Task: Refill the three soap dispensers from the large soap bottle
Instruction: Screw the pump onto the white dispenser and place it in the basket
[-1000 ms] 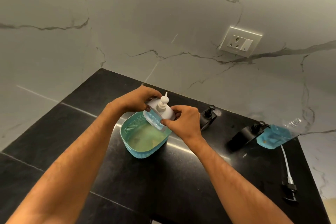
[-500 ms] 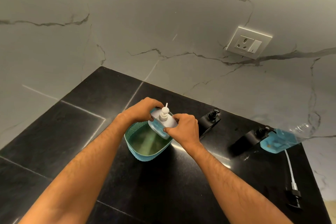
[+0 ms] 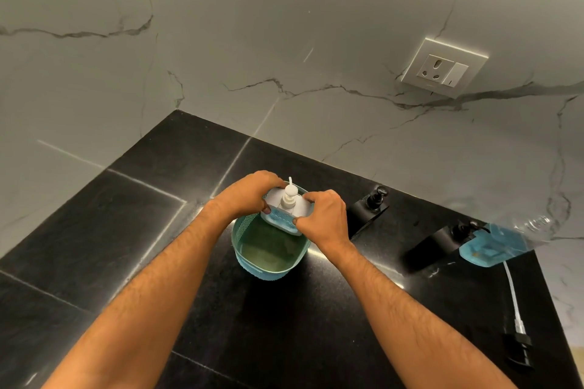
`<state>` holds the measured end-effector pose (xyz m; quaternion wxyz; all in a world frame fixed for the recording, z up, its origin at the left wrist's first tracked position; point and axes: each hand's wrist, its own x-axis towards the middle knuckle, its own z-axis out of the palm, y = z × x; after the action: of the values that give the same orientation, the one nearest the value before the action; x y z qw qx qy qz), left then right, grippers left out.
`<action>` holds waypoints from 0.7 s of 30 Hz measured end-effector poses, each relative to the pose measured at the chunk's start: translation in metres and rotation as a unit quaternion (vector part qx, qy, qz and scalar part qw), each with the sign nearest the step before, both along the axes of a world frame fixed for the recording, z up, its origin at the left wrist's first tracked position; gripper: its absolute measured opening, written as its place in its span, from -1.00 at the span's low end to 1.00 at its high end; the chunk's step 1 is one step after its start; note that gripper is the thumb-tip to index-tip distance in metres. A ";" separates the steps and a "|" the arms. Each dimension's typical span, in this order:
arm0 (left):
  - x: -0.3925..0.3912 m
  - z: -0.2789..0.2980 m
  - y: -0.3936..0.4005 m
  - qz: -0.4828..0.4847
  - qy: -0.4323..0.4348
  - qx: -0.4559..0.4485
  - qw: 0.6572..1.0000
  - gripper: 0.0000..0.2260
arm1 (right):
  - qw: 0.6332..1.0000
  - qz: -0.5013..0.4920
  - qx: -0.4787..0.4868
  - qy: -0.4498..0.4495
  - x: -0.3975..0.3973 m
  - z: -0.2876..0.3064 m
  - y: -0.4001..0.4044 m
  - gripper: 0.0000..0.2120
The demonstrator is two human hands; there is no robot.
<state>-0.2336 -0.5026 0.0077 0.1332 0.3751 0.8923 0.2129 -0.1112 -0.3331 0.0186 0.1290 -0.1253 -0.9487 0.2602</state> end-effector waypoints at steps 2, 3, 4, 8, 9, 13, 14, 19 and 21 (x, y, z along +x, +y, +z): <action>0.000 -0.001 0.002 -0.005 0.014 -0.001 1.000 -0.40 | 1.000 0.002 0.001 0.000 0.000 -0.001 0.000 -0.61; 0.000 -0.001 0.002 -0.007 0.019 0.000 1.000 -0.41 | 1.000 0.003 0.003 0.000 0.000 -0.001 0.001 -0.62; 0.000 -0.001 0.003 -0.009 0.023 -0.002 1.000 -0.41 | 1.000 0.006 0.005 0.001 0.000 -0.001 0.001 -0.63; 0.000 -0.003 0.004 -0.016 0.034 -0.004 0.999 -0.42 | 1.000 0.018 0.014 0.006 0.000 0.000 0.003 -0.64; 0.000 -0.004 0.004 -0.014 0.035 0.000 0.999 -0.42 | 1.000 0.020 0.016 0.006 0.000 0.000 0.003 -0.65; 0.003 -0.011 0.002 -0.009 0.039 0.023 0.999 -0.42 | 0.999 0.027 0.017 0.010 0.002 -0.001 0.003 -0.66; 0.004 -0.012 0.002 -0.009 0.044 0.029 0.999 -0.42 | 0.999 0.029 0.018 0.012 0.002 -0.001 0.004 -0.66; 0.004 -0.017 0.000 -0.005 0.064 0.053 0.997 -0.43 | 0.999 0.030 0.027 0.009 0.003 -0.004 0.004 -0.64; 0.005 -0.018 0.001 -0.001 0.070 0.063 0.996 -0.44 | 0.999 0.031 0.037 0.005 0.003 -0.005 0.005 -0.64</action>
<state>-0.2281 -0.5021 -0.0108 0.0469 0.3976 0.8840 0.2415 -0.1080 -0.3279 0.0140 0.1298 -0.0893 -0.9605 0.2292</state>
